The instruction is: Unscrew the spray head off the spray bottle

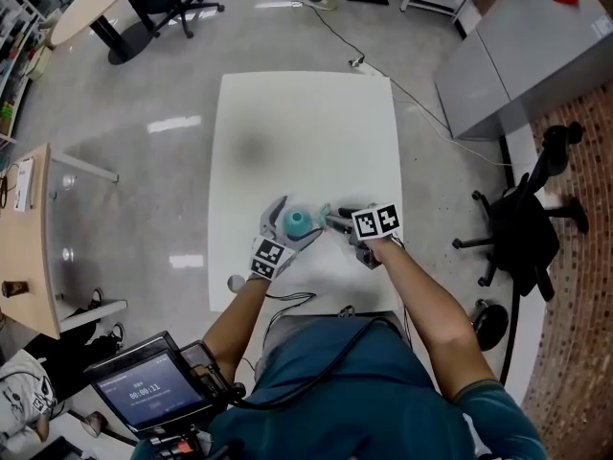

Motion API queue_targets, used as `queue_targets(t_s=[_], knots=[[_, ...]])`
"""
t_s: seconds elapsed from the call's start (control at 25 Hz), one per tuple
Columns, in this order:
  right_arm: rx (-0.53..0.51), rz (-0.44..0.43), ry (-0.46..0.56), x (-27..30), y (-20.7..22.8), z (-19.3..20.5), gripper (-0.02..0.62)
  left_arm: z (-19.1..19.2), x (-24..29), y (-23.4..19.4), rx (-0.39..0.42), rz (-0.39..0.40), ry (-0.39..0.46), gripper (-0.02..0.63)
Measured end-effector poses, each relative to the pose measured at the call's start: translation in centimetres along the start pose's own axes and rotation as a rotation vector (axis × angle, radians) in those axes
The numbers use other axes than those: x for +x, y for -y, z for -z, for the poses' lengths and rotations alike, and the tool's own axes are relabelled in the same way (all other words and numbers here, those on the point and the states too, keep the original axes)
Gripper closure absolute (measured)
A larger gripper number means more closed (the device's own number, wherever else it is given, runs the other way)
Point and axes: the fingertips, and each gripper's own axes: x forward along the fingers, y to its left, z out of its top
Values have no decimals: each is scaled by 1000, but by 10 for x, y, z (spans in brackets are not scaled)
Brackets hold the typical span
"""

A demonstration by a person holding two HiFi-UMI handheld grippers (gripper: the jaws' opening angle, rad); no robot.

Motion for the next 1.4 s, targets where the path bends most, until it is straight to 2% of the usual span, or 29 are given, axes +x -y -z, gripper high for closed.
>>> queue_targets(t_s=[0.2,0.36,0.52,0.72,0.8,0.92,1.0,1.08,1.2,1.28,1.4], knots=[[-8,-8,42,-8,-7,-1,388,-14,-19,6,41,-19,43,104],[-18,-4,123,-27,-14,-10,388,-38,-46,11,80,-52,100,104],[-74,-12,273,-59,-40,-30,388,-71,-81,15,107,-82,176,106],[-198,41,485,-121,-75,-51,391,-118,-118,34,151,-86,282,106],[-256,72,562,-150,-90,-56,429,-139,-131,43,145,-87,336,107],[-340,114,666,-190,-112,-56,474,-163,-145,61,155,-79,369,110],[-396,135,720,-215,-129,-50,500,-174,-157,77,158,-57,379,162],[-451,154,767,-238,-147,-41,534,-184,-170,96,165,-31,383,248],[-524,182,828,-273,-166,-19,570,-196,-187,130,194,-7,386,420],[-564,197,865,-297,-176,3,594,-200,-198,158,225,-5,382,596],[-602,201,919,-332,-193,41,594,-203,-215,204,217,14,367,601]])
